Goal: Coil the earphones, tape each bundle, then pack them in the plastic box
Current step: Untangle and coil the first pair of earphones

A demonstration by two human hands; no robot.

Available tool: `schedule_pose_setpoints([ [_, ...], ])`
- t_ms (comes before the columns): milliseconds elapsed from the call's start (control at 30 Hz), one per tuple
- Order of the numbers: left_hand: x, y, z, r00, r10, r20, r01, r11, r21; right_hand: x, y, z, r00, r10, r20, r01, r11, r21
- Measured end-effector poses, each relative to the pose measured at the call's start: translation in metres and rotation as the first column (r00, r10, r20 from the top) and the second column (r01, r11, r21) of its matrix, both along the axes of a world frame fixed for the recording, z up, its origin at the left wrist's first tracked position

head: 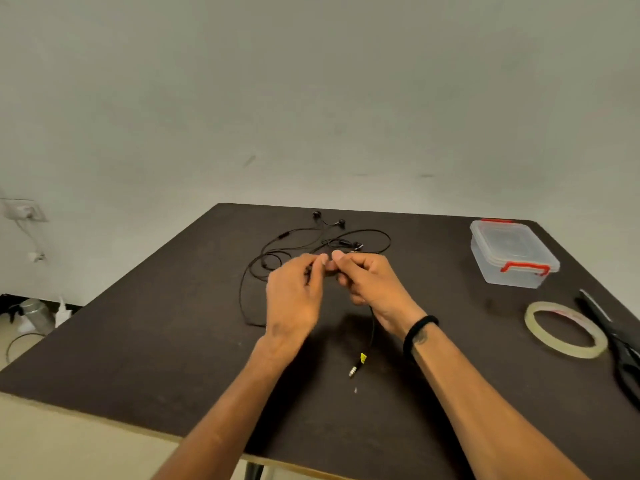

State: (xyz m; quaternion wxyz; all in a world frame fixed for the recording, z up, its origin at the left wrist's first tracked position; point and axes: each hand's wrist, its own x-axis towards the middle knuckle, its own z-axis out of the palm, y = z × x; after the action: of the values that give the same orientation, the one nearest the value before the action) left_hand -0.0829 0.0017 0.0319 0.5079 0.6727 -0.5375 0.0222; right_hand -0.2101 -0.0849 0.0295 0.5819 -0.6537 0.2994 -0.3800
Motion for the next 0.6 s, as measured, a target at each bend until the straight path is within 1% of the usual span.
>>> schedule_pose_setpoints([
  [67, 0.012, -0.016, -0.001, 0.978, 0.187, 0.094, -0.185, 0.982, -0.034, -0.007, -0.007, -0.007, 0.997, -0.041, -0.070, 0.039, 0.999, -0.032],
  [133, 0.028, -0.030, 0.003, 0.941, 0.308, 0.140, -0.297, 0.950, -0.095, -0.018, -0.016, -0.013, 0.976, -0.097, -0.194, 0.070, 0.988, -0.139],
  [200, 0.043, -0.045, 0.006, 0.926, 0.348, 0.148, -0.338, 0.937, -0.088, -0.028, -0.026, -0.014, 0.955, -0.151, -0.254, 0.092, 0.969, -0.229],
  [267, 0.047, -0.056, 0.004, 0.918, 0.360, 0.167, -0.356, 0.933, -0.054, -0.035, -0.033, -0.011, 0.953, -0.185, -0.240, 0.113, 0.952, -0.284],
  [300, 0.045, -0.061, 0.001, 0.913, 0.364, 0.181, -0.364, 0.931, -0.035, -0.037, -0.036, -0.011, 0.958, -0.185, -0.218, 0.117, 0.950, -0.290],
  [367, 0.035, -0.068, -0.003, 0.905, 0.352, 0.238, -0.359, 0.933, -0.015, -0.040, -0.041, -0.010, 0.971, -0.168, -0.170, 0.122, 0.959, -0.255],
  [400, 0.028, -0.071, -0.005, 0.910, 0.312, 0.272, -0.321, 0.947, -0.011, -0.041, -0.042, -0.010, 0.975, -0.166, -0.144, 0.132, 0.966, -0.223],
  [433, 0.020, -0.072, -0.006, 0.918, 0.238, 0.317, -0.247, 0.969, -0.012, -0.041, -0.041, -0.009, 0.979, -0.170, -0.113, 0.146, 0.970, -0.194],
  [500, 0.002, -0.073, -0.009, 0.910, 0.018, 0.413, -0.012, 1.000, -0.018, -0.041, -0.039, -0.009, 0.983, -0.173, -0.067, 0.159, 0.971, -0.180],
  [533, -0.008, -0.073, -0.011, 0.896, -0.083, 0.435, 0.098, 0.995, -0.012, -0.040, -0.038, -0.009, 0.982, -0.176, -0.071, 0.158, 0.965, -0.211],
  [567, -0.018, -0.073, -0.014, 0.892, -0.151, 0.426, 0.168, 0.986, -0.004, -0.041, -0.036, -0.009, 0.979, -0.183, -0.091, 0.156, 0.955, -0.251],
  [600, -0.025, -0.073, -0.017, 0.905, -0.173, 0.388, 0.190, 0.982, -0.007, -0.041, -0.035, -0.010, 0.974, -0.196, -0.114, 0.157, 0.945, -0.289],
])
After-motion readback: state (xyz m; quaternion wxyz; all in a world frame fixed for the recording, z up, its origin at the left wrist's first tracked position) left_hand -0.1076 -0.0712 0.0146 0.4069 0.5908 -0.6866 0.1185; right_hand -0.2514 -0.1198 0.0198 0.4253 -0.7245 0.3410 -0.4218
